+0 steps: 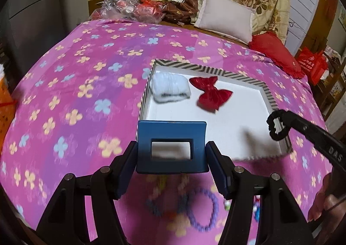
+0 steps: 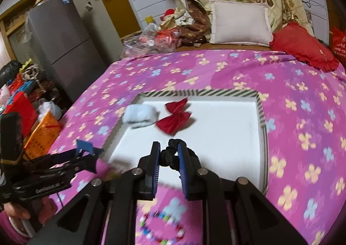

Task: Organize jewelry
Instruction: 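Carry the black scrunchie and blue claw clip into the tray and release both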

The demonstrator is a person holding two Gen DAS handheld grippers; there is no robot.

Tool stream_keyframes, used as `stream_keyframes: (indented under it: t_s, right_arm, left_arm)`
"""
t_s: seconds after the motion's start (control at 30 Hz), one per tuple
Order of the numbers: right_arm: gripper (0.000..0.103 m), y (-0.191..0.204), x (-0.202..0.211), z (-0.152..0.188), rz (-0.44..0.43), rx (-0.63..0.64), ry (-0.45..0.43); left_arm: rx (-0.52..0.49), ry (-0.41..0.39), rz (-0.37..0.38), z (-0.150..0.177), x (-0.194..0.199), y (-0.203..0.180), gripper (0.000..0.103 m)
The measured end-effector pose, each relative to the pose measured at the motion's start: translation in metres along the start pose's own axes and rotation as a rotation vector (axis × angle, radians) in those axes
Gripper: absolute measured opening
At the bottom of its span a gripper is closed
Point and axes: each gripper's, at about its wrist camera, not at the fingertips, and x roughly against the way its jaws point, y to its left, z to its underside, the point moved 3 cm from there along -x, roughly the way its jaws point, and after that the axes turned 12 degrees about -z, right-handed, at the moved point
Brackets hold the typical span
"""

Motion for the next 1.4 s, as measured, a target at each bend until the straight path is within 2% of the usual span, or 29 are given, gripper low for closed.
stream_keyframes:
  t_s: [0.17,0.4,0.47,0.63,0.77,0.83,0.87,0.9,0.97,1.17,1.33,1.4]
  right_arm:
    - [0.017,-0.031,-0.042,-0.030,0.066,-0.011,0.053]
    - [0.017,-0.065,-0.100,-0.054,0.145,-0.021,0.113]
    - [0.017,-0.070,-0.115,-0.058,0.154,-0.024,0.124]
    - [0.017,-0.075,-0.149,-0.067,0.163,-0.033,0.150]
    - [0.017,-0.075,-0.171,-0.063,0.134,-0.057,0.182]
    - [0.020,-0.076,-0.171,-0.060,0.107,-0.081,0.184]
    - [0.030,-0.076,-0.168,-0.059,0.100,-0.088,0.175]
    - [0.045,-0.075,-0.164,-0.059,0.099,-0.091,0.165]
    - [0.059,-0.075,-0.150,-0.059,0.088,-0.107,0.127]
    - [0.061,-0.072,-0.103,-0.058,0.051,-0.133,0.072]
    - [0.063,-0.065,-0.069,-0.045,0.024,-0.130,0.054]
    - [0.064,-0.061,-0.059,-0.040,0.019,-0.123,0.049]
  left_arm:
    - [0.005,0.027,0.012,-0.021,-0.028,-0.001,0.060]
    - [0.000,0.126,0.006,-0.043,-0.077,0.002,0.060]
    - [-0.002,0.148,0.015,-0.045,-0.084,0.002,0.060]
    - [-0.045,0.134,0.004,-0.050,-0.088,-0.005,0.060]
    - [-0.081,0.160,0.068,-0.049,-0.090,-0.010,0.060]
    - [-0.080,0.168,0.058,-0.048,-0.093,-0.010,0.060]
    - [-0.078,0.169,0.050,-0.048,-0.095,-0.010,0.060]
    - [-0.069,0.178,0.042,-0.048,-0.099,-0.008,0.060]
    - [-0.052,0.190,0.056,-0.049,-0.104,-0.008,0.060]
    - [-0.074,0.175,0.042,-0.053,-0.106,-0.013,0.061]
    - [-0.036,0.187,0.099,-0.056,-0.105,-0.013,0.061]
    - [-0.024,0.161,0.116,-0.058,-0.099,-0.012,0.066]
